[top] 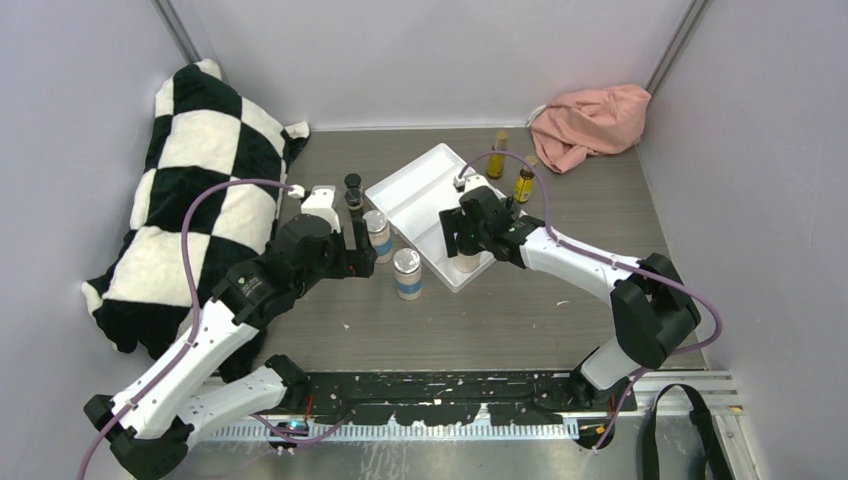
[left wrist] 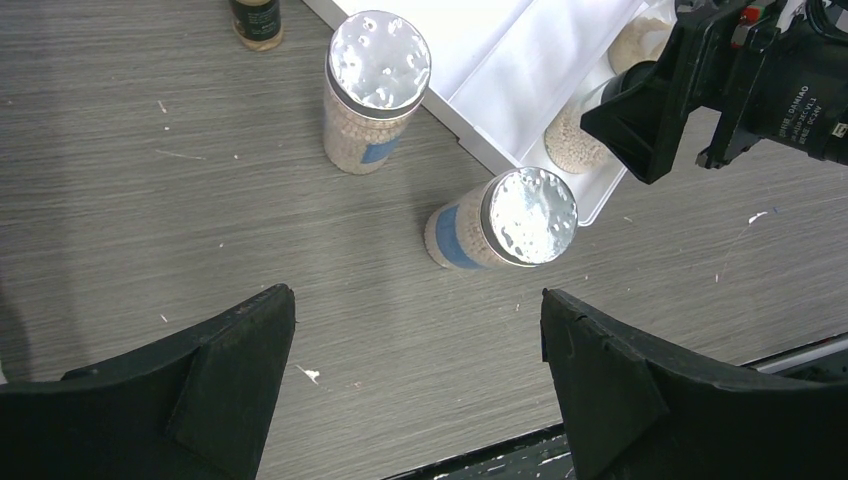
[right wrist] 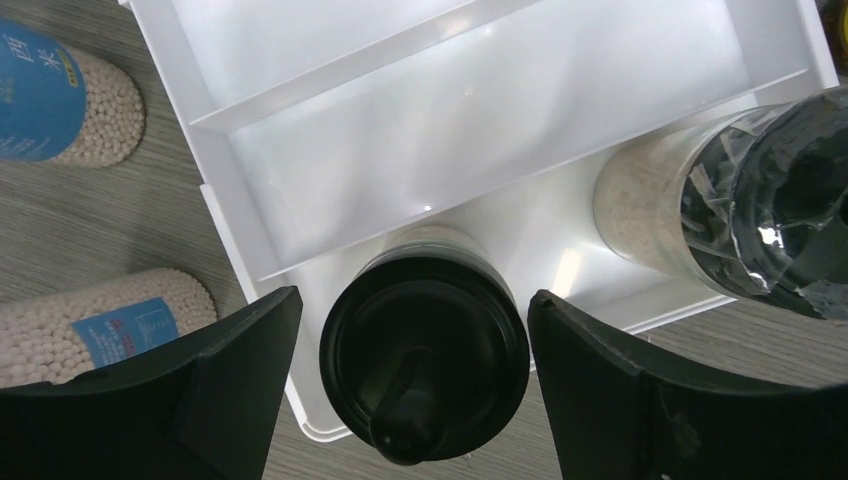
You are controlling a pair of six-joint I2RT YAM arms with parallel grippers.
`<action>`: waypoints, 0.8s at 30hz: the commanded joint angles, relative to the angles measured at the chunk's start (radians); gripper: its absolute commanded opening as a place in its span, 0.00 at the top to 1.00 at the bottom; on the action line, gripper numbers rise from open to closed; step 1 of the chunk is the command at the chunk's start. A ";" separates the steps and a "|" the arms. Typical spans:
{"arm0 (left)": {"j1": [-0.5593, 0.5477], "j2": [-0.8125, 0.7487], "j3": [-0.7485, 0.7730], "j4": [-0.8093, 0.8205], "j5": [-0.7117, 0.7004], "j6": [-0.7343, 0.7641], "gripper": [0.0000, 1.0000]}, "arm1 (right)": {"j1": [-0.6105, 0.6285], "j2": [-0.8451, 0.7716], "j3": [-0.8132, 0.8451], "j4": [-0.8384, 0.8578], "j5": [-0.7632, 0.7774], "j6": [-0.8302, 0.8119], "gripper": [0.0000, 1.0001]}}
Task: Organize the condiment bottles
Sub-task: Place the bottle in the storage box.
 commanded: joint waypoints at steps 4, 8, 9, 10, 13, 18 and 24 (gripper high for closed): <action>-0.006 -0.001 0.002 0.047 -0.001 -0.004 0.06 | 0.007 -0.021 0.036 0.009 0.010 0.000 0.05; -0.006 -0.002 0.001 0.047 0.002 -0.005 0.06 | 0.007 -0.031 0.053 0.003 0.017 -0.011 0.05; -0.006 -0.003 -0.001 0.047 0.003 -0.005 0.06 | 0.007 -0.034 0.062 -0.001 0.020 -0.016 0.05; -0.006 -0.004 -0.001 0.047 0.000 -0.005 0.06 | 0.007 -0.035 0.072 -0.006 0.024 -0.021 0.05; -0.007 -0.008 -0.008 0.048 -0.003 -0.005 0.06 | 0.006 -0.040 0.104 -0.019 0.033 -0.039 0.05; -0.007 -0.003 -0.014 0.055 -0.005 -0.003 0.06 | 0.007 -0.050 0.171 -0.046 0.045 -0.064 0.05; -0.007 0.002 -0.002 0.056 -0.019 0.003 0.06 | 0.015 -0.075 0.243 -0.096 0.038 -0.085 0.06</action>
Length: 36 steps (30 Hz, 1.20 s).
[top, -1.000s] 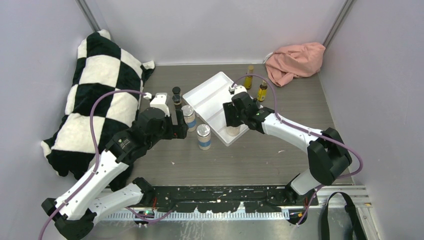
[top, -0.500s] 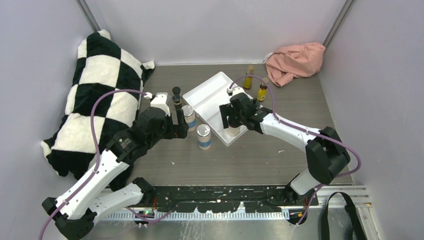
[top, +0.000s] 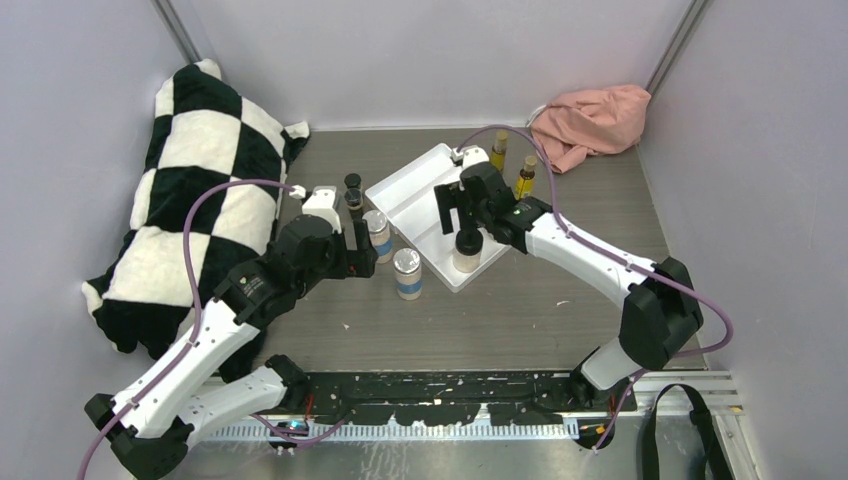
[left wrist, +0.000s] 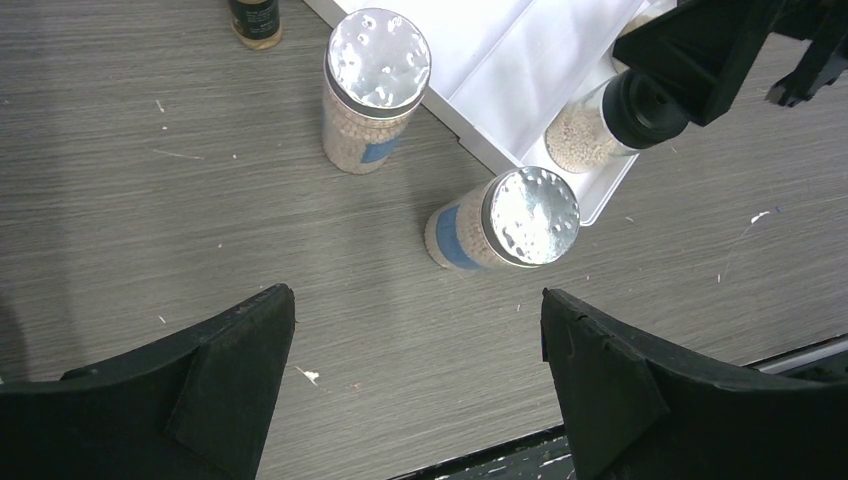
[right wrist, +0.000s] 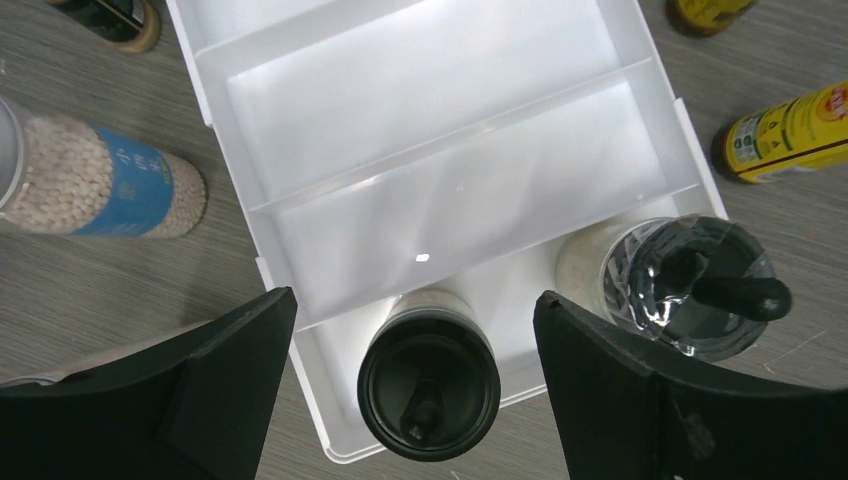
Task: Organize the condiment bottles
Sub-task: Place the bottle in the storage box, then pick up the bottle from the center of the board.
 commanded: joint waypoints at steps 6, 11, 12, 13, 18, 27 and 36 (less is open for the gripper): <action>-0.006 -0.002 0.001 0.059 -0.027 0.004 0.06 | 0.047 -0.104 0.096 -0.062 0.000 -0.050 0.06; -0.006 -0.009 0.011 0.047 -0.043 0.008 0.06 | 0.077 -0.133 0.102 -0.082 -0.024 -0.058 0.06; -0.005 -0.011 0.013 0.041 -0.045 0.009 0.06 | 0.086 -0.138 0.102 -0.084 -0.032 -0.058 0.07; -0.006 -0.015 0.013 0.039 -0.048 0.009 0.06 | 0.094 -0.142 0.100 -0.084 -0.038 -0.059 0.07; -0.006 -0.026 0.002 0.036 -0.049 0.003 0.06 | 0.133 -0.170 0.063 -0.076 -0.072 -0.048 0.07; -0.007 -0.017 -0.007 0.051 -0.048 0.002 0.06 | 0.186 -0.194 0.023 -0.088 -0.108 -0.036 0.07; -0.007 -0.028 0.001 0.045 -0.068 0.004 0.06 | 0.259 -0.127 0.019 -0.089 -0.119 -0.024 0.07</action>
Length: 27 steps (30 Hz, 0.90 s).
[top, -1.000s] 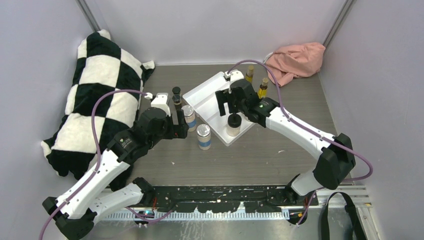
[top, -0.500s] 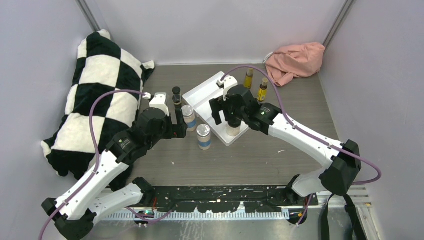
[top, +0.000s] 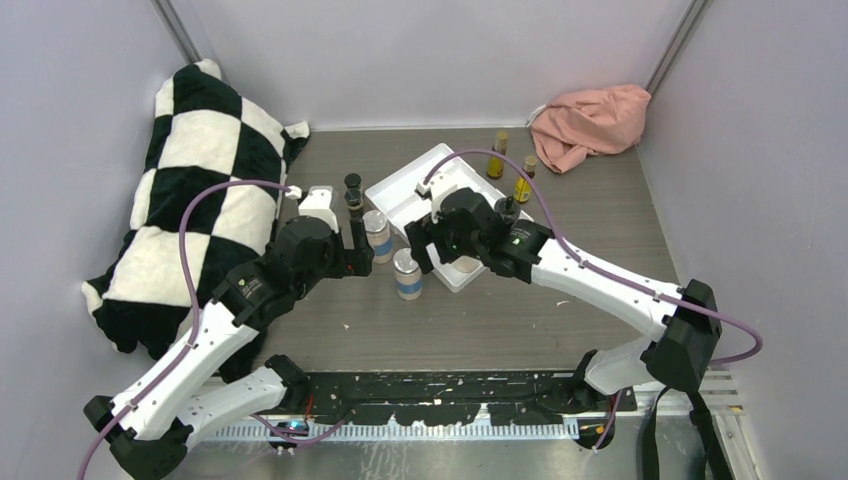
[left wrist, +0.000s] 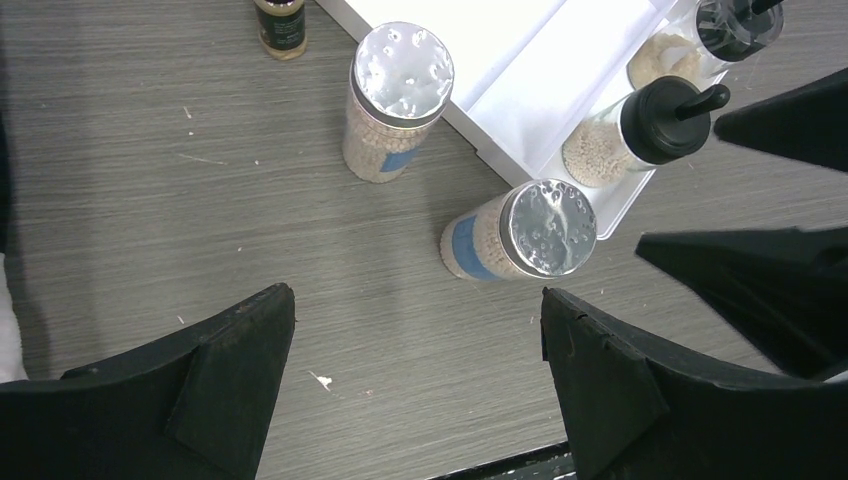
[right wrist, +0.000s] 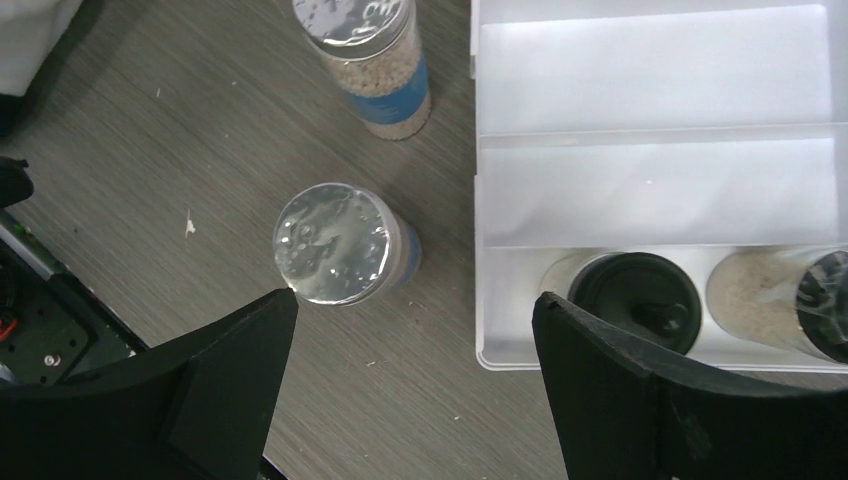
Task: Organize the condiment bottles
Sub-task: Pick up the bottle from the center of the board.
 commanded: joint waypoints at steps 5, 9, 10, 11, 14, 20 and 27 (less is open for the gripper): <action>-0.007 -0.021 0.010 0.038 -0.028 0.007 0.06 | 0.063 0.048 -0.014 0.034 -0.025 0.015 0.07; -0.007 -0.024 0.013 0.033 -0.030 0.008 0.06 | 0.079 0.072 -0.011 0.037 -0.023 0.008 0.06; -0.007 -0.025 0.013 0.033 -0.030 0.008 0.06 | 0.082 0.076 -0.009 0.038 -0.026 0.007 0.06; -0.007 -0.026 0.013 0.034 -0.030 0.008 0.06 | 0.085 0.080 -0.006 0.039 -0.028 0.005 0.06; -0.007 -0.025 0.011 0.034 -0.030 0.007 0.06 | 0.089 0.095 0.003 0.039 -0.038 0.004 0.06; -0.007 -0.032 0.012 0.032 -0.031 0.007 0.06 | 0.094 0.125 0.016 0.048 -0.051 -0.004 0.05; -0.007 -0.033 0.019 0.022 -0.037 0.013 0.06 | 0.094 0.166 0.045 0.063 -0.059 -0.020 0.05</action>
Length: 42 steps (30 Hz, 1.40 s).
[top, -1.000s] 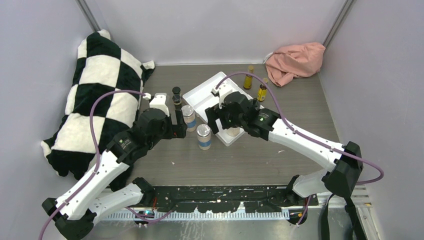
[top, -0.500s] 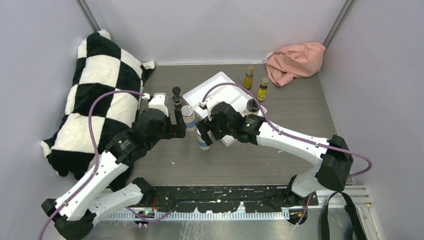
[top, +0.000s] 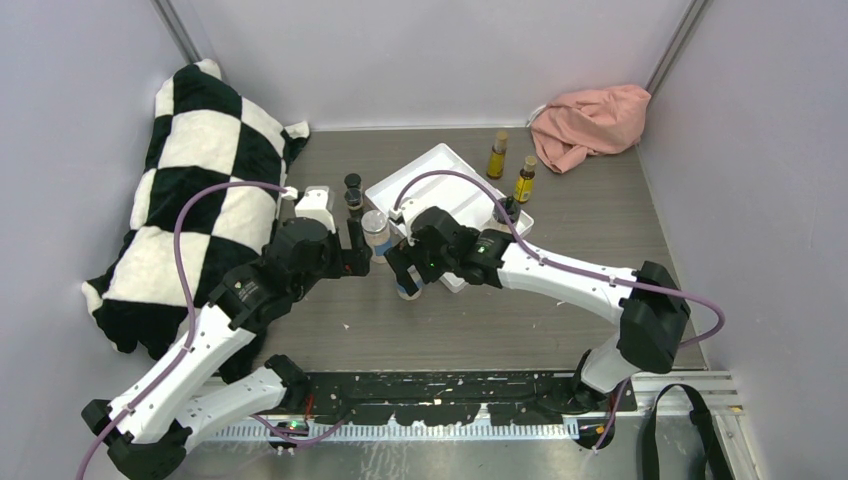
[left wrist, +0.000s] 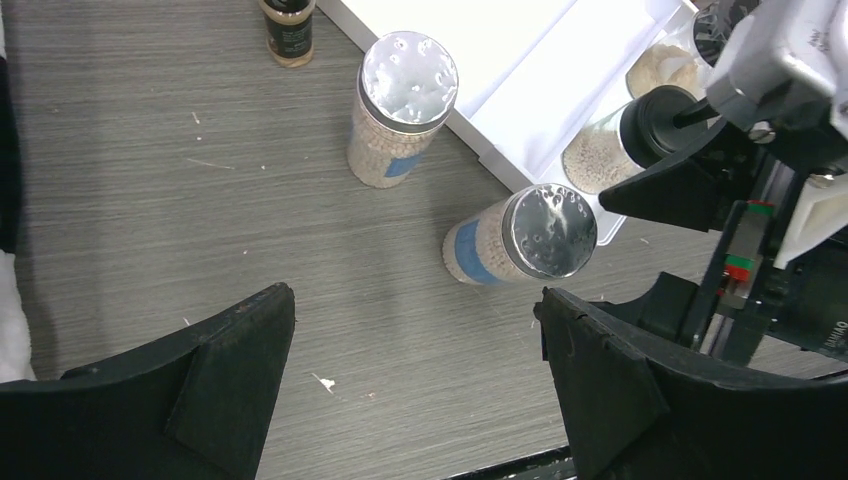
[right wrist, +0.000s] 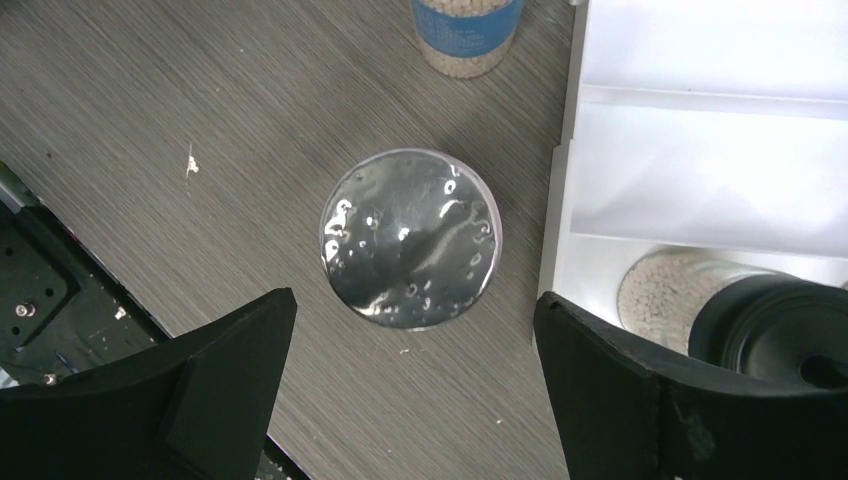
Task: Organize the condiment bottles
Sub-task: Pick up the bottle from the center of the board.
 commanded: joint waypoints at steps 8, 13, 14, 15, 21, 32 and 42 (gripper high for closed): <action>-0.006 -0.017 0.029 0.016 -0.033 0.026 0.06 | 0.004 0.074 0.115 0.053 -0.020 -0.044 0.05; -0.005 -0.016 0.024 0.022 -0.037 0.034 0.06 | -0.001 0.105 0.135 0.052 -0.016 -0.052 0.09; -0.005 -0.016 0.022 0.023 -0.037 0.034 0.06 | -0.003 0.109 0.136 0.052 -0.012 -0.050 0.11; -0.006 -0.018 0.021 0.023 -0.038 0.035 0.06 | -0.003 0.114 0.137 0.052 -0.009 -0.049 0.13; -0.006 -0.023 0.012 0.027 -0.042 0.039 0.06 | -0.005 0.132 0.141 0.042 0.025 -0.044 0.36; -0.006 -0.038 0.010 0.024 -0.052 0.041 0.06 | -0.008 0.124 0.186 0.025 0.077 -0.042 0.99; -0.006 -0.047 0.025 0.009 -0.059 0.032 0.06 | -0.008 0.092 0.297 -0.019 0.125 -0.058 0.99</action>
